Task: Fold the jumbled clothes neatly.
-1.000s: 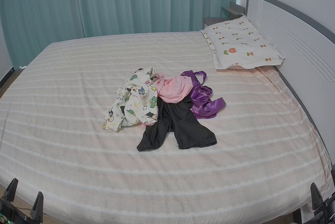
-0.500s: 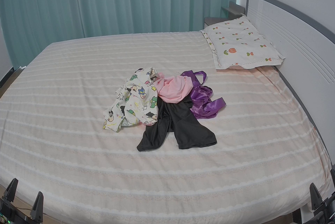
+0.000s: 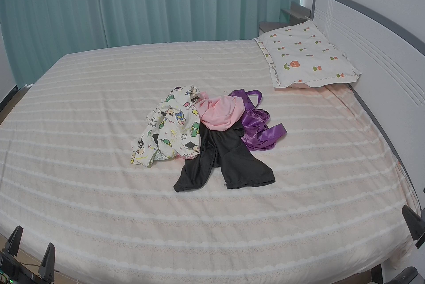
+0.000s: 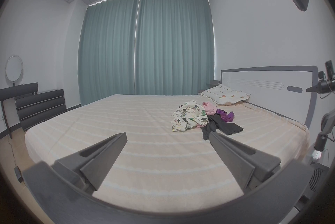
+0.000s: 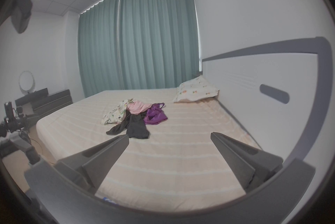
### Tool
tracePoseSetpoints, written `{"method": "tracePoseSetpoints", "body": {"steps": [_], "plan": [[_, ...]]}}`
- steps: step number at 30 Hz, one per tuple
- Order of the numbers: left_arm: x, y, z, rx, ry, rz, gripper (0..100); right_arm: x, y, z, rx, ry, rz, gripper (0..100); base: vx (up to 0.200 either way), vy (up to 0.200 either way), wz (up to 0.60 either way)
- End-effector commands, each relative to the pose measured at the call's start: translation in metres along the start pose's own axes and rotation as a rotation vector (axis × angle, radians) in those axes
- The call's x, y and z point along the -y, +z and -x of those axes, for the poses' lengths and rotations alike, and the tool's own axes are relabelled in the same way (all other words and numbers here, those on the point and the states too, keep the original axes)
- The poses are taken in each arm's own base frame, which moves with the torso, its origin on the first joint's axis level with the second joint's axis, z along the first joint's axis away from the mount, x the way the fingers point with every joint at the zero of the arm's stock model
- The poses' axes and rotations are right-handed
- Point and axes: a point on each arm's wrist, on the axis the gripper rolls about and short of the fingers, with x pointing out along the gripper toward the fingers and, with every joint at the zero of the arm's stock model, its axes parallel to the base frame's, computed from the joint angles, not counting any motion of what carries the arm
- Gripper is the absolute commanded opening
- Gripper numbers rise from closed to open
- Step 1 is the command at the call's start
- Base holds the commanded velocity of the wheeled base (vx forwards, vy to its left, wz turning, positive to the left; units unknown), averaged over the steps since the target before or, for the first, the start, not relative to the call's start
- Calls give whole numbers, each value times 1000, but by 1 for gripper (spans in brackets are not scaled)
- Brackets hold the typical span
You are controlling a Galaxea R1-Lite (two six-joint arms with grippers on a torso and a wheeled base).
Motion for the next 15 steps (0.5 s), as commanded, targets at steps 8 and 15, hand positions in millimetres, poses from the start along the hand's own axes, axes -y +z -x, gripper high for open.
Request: {"method": "tracePoseSetpoints", "body": {"steps": [8,15], "plan": [[0,-5,0,-1,1,0,100,-44,-9,-210,-476,169,-217,100,0,0,0],[0,-5,0,-1,1,0,100,-72,-26,-263,-534,171,-293,100,0,0,0]]}}
